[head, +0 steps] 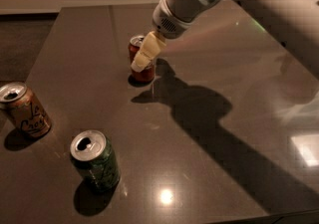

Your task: Move coke can near green can

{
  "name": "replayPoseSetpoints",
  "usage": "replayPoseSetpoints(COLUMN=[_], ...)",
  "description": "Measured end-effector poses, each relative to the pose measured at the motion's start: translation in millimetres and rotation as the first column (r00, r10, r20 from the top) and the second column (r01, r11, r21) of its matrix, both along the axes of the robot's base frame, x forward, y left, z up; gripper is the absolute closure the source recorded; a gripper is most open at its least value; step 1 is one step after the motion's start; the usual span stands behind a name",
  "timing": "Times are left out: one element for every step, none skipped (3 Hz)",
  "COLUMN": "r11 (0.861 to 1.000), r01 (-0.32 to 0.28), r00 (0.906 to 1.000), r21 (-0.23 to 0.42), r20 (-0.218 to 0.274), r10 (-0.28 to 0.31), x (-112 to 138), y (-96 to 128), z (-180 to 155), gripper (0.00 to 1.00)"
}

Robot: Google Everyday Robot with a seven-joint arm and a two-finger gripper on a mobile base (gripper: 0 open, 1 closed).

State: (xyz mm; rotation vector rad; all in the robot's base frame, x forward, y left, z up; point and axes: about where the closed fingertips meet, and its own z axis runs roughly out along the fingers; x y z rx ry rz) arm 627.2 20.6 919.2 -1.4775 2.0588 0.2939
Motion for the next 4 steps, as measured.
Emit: replayPoseSetpoints(r11=[0.999,0.998,0.997,0.995], r01=[-0.033,-0.055,-0.072,-0.089], r00=[0.9993,0.9982,0.9969,0.9953], r21=[0.016,0.03,0.041,0.05], r20=[-0.014,-0.024,-0.028,-0.034], r10=[0.033,0.055,0.073,0.091], x=[-2.8,-4.6,-6.3,-11.0], y=[14.0,21.5,24.9,22.0], z=[-4.6,-5.8,-4.7,-1.9], gripper=[0.0,0.14,0.38,0.62])
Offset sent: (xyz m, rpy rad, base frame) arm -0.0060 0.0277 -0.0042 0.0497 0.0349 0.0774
